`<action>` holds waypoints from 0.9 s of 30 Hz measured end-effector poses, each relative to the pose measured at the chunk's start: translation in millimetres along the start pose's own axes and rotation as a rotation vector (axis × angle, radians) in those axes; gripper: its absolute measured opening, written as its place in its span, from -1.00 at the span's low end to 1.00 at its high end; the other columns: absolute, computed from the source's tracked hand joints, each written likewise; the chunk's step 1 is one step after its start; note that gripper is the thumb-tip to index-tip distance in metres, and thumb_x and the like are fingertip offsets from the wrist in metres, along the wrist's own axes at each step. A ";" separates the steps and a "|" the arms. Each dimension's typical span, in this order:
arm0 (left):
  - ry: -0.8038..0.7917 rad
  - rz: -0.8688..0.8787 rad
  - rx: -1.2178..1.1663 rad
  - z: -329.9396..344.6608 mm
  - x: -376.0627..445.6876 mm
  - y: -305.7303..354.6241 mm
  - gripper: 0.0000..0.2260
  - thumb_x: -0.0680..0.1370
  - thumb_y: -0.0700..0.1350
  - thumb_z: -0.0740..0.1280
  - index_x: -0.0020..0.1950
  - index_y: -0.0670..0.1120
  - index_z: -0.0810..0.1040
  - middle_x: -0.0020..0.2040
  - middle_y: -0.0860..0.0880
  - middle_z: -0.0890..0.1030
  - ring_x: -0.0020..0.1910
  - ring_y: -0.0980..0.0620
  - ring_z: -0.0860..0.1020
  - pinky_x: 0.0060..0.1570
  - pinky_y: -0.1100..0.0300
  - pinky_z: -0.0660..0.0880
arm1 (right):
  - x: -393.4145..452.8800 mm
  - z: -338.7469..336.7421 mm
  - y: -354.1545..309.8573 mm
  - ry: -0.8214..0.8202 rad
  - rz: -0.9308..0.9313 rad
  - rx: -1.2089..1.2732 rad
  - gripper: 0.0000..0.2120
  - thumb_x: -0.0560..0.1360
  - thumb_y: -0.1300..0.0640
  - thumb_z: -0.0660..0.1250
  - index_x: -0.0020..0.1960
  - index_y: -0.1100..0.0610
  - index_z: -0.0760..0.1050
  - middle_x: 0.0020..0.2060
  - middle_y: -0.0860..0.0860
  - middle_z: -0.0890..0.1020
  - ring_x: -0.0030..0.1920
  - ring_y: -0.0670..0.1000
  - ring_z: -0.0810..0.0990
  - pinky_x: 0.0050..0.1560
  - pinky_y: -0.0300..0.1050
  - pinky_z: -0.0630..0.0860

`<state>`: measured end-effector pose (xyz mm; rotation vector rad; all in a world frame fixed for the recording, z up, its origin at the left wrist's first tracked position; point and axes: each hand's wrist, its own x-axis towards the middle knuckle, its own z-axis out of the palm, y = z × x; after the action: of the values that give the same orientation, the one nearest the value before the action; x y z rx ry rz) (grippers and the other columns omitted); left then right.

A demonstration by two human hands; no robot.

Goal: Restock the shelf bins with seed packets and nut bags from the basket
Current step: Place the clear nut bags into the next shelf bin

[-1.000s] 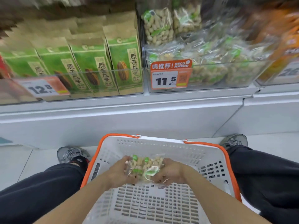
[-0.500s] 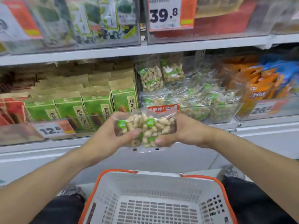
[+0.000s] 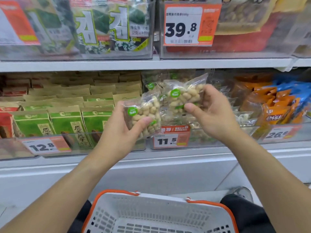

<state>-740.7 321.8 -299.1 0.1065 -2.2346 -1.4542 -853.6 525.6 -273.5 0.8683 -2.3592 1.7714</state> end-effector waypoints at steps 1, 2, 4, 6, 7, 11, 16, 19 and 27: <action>0.015 0.010 0.000 0.6 -0.5 1.7 -0.71 0.41 0.06 0.41 0.07 0.10 0.42 -0.08 0.16 0.65 -0.05 0.20 0.63 -0.02 0.27 0.54 | 6.1 -3.4 1.1 0.055 -0.006 -0.027 -0.66 0.50 0.32 0.44 0.04 -0.08 0.46 -0.01 -0.02 0.66 0.05 -0.02 0.66 0.19 -0.04 0.59; 0.029 0.019 -0.003 1.7 -0.4 2.8 -0.75 0.43 0.02 0.42 0.04 0.08 0.44 -0.10 0.15 0.65 -0.07 0.21 0.63 -0.06 0.32 0.53 | 12.1 -6.0 3.9 0.100 -0.004 -0.048 -0.68 0.51 0.31 0.44 0.08 -0.05 0.46 0.00 -0.03 0.65 0.04 -0.04 0.65 0.18 -0.07 0.58; 0.044 0.034 -0.009 4.5 -0.3 3.1 -0.78 0.44 0.01 0.42 0.02 0.05 0.45 -0.10 0.09 0.66 -0.09 0.17 0.64 -0.08 0.28 0.54 | 23.1 -9.7 12.7 0.185 0.036 -0.127 -0.68 0.52 0.27 0.43 0.22 0.08 0.46 0.00 -0.07 0.62 -0.01 -0.15 0.61 0.13 -0.23 0.55; 0.070 0.039 0.027 8.2 -0.4 3.2 -0.79 0.45 0.02 0.43 -0.05 0.05 0.42 -0.15 0.01 0.64 -0.16 0.07 0.63 -0.18 0.23 0.52 | 33.5 -9.4 23.8 0.297 0.076 -0.198 -0.62 0.54 0.22 0.43 0.31 0.17 0.42 -0.03 -0.12 0.57 -0.11 -0.25 0.56 -0.06 -0.42 0.47; 0.090 0.038 0.046 10.5 -0.3 3.0 -0.77 0.46 0.01 0.44 -0.09 0.05 0.39 -0.17 -0.02 0.62 -0.18 0.03 0.61 -0.23 0.21 0.50 | 37.6 -8.4 27.9 0.346 0.091 -0.218 -0.59 0.54 0.18 0.44 0.32 0.17 0.39 -0.04 -0.12 0.56 -0.12 -0.22 0.56 -0.12 -0.40 0.43; 0.144 0.003 -0.063 24.6 -1.4 6.2 -0.61 0.41 0.09 0.46 0.10 0.00 0.38 0.01 -0.05 0.62 0.03 0.02 0.63 0.03 0.05 0.57 | 52.3 -0.1 42.8 0.290 0.110 -0.321 -0.55 0.54 0.08 0.44 0.31 0.17 0.32 -0.01 -0.03 0.54 -0.04 0.02 0.56 -0.02 -0.20 0.40; 0.198 0.015 -0.141 39.2 10.6 15.7 -0.68 0.57 -0.17 0.36 0.25 -0.09 0.31 0.10 0.01 0.61 0.09 0.12 0.62 0.12 0.06 0.55 | 64.5 3.8 53.9 0.196 0.130 -0.550 -0.57 0.56 0.03 0.39 0.33 0.18 0.38 0.20 0.19 0.49 0.18 0.21 0.49 0.18 0.04 0.44; 0.164 0.009 -0.109 46.7 28.8 20.5 -0.75 0.63 -0.19 0.27 0.23 -0.05 0.26 0.12 0.03 0.57 0.08 0.14 0.59 0.14 0.05 0.53 | 65.9 2.4 52.8 0.151 0.099 -0.588 -0.62 0.56 0.06 0.39 0.30 0.18 0.42 0.23 0.18 0.49 0.20 0.21 0.48 0.18 0.01 0.41; 0.072 -0.083 0.133 72.3 72.2 28.3 -0.76 0.67 -0.18 0.17 0.27 -0.08 0.15 0.03 0.04 0.44 -0.03 0.17 0.48 -0.09 0.29 0.40 | 61.4 -0.6 48.4 0.289 0.062 -0.442 -0.70 0.52 0.22 0.43 0.24 0.15 0.52 0.08 0.07 0.66 0.09 0.08 0.61 0.19 -0.13 0.50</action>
<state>-830.1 372.6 -273.4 0.2930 -2.2905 -1.3204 -928.0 510.6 -292.0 0.4493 -2.4495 1.2097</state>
